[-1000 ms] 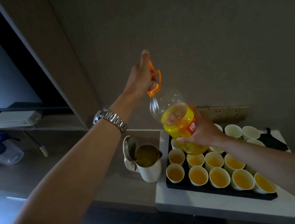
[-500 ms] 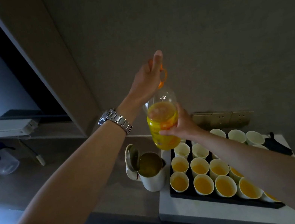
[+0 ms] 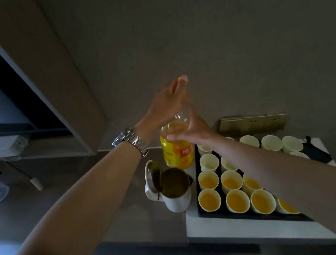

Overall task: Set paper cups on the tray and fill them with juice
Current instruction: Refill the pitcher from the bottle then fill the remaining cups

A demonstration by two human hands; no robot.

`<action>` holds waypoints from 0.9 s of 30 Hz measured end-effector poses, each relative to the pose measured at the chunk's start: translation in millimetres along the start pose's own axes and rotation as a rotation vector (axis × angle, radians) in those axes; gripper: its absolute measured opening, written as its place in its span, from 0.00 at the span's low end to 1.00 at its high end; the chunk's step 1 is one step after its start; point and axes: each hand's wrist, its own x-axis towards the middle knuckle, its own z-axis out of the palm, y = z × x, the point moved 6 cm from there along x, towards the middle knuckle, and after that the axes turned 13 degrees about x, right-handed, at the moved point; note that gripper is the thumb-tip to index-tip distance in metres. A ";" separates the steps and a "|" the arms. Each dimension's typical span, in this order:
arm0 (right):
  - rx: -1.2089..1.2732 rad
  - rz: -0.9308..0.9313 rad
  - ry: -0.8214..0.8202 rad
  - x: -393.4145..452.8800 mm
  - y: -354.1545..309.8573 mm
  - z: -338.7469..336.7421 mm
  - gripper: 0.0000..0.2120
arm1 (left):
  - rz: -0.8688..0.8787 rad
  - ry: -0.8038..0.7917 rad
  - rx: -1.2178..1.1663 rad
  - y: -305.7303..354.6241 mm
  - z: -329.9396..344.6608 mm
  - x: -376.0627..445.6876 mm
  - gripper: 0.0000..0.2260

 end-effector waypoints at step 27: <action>-0.212 0.109 0.041 -9.0 54.8 34.6 0.54 | -0.029 -0.102 0.206 -69.2 30.3 -1.2 0.22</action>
